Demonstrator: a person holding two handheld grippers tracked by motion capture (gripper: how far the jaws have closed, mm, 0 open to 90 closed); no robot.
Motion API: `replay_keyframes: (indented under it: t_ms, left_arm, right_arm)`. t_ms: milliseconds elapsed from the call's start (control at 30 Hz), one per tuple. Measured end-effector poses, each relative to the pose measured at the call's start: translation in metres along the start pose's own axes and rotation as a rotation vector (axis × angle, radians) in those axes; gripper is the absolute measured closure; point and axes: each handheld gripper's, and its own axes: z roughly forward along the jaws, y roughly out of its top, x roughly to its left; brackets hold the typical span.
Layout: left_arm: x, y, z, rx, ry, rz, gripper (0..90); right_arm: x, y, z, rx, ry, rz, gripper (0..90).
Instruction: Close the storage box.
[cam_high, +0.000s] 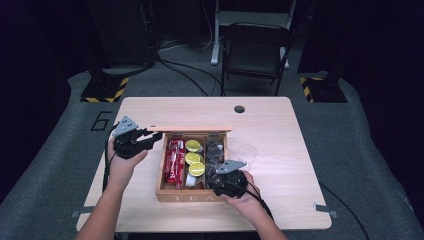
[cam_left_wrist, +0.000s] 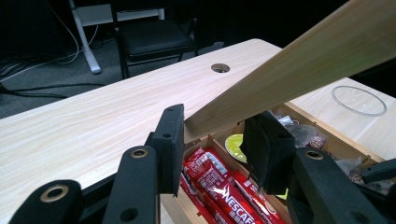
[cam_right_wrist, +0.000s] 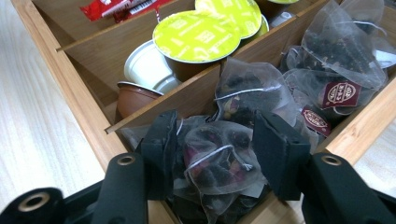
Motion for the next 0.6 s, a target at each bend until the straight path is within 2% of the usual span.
replay_keyframes:
  t_ms: [100, 167, 300, 400, 433, 467, 600]
  left_arm:
    - [-0.0002, -0.0003, -0.0001, -0.001, 0.0, -0.002, 59.2]
    - [-0.0002, -0.0005, -0.0002, -0.003, 0.0, -0.002, 59.2]
    - [-0.0006, -0.0008, -0.0004, -0.003, 0.0, -0.004, 59.2]
    - [-0.0008, -0.0008, -0.0007, 0.0, -0.002, -0.006, 59.2]
    - [-0.0007, -0.0008, -0.0008, 0.0, -0.002, -0.005, 59.2]
    - [-0.0008, -0.0008, -0.0008, 0.0, -0.002, -0.005, 59.2]
    - [-0.0009, -0.0008, -0.0008, 0.0, -0.001, -0.005, 59.2]
  right_arm:
    - [0.0005, 0.0005, 0.002, 0.018, -0.005, -0.023, 54.9]
    - [0.0017, 0.0004, 0.0037, 0.021, -0.008, -0.016, 56.8]
    - [0.0025, 0.0005, 0.0048, 0.049, -0.018, -0.034, 63.2]
    - [0.0011, 0.0009, 0.0032, 0.046, -0.009, -0.023, 69.7]
    - [0.0009, 0.001, 0.0024, 0.034, -0.003, -0.004, 76.0]
    - [-0.0009, 0.0014, 0.0005, 0.03, 0.014, -0.003, 76.3]
    - [-0.0047, 0.0015, -0.0027, 0.007, 0.03, 0.021, 77.6]
